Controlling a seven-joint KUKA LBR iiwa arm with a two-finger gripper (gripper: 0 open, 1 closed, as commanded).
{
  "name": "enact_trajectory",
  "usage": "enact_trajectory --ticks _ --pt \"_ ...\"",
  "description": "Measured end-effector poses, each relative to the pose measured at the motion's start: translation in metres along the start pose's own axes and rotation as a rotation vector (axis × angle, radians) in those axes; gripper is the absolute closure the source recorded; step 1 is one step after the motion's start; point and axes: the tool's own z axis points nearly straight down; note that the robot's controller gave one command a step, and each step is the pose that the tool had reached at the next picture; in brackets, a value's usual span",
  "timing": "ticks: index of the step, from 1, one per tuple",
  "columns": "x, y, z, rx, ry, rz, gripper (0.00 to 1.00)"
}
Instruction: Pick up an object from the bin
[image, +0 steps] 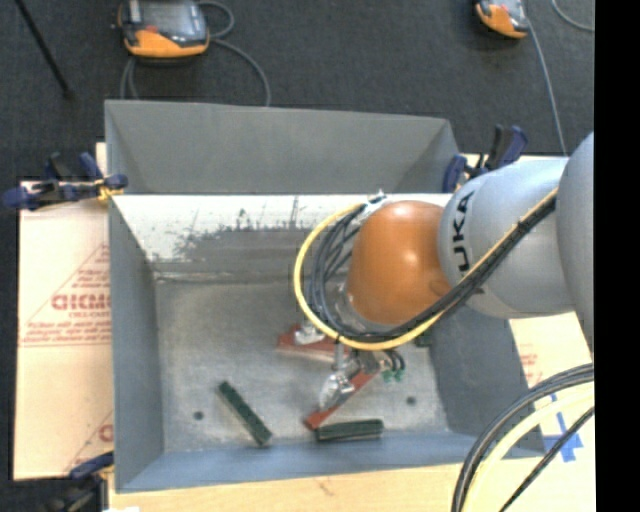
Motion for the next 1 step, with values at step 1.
enact_trajectory --ticks 1 --pt "0.0432 -0.0177 0.0253 0.003 0.004 -0.071 1.0"
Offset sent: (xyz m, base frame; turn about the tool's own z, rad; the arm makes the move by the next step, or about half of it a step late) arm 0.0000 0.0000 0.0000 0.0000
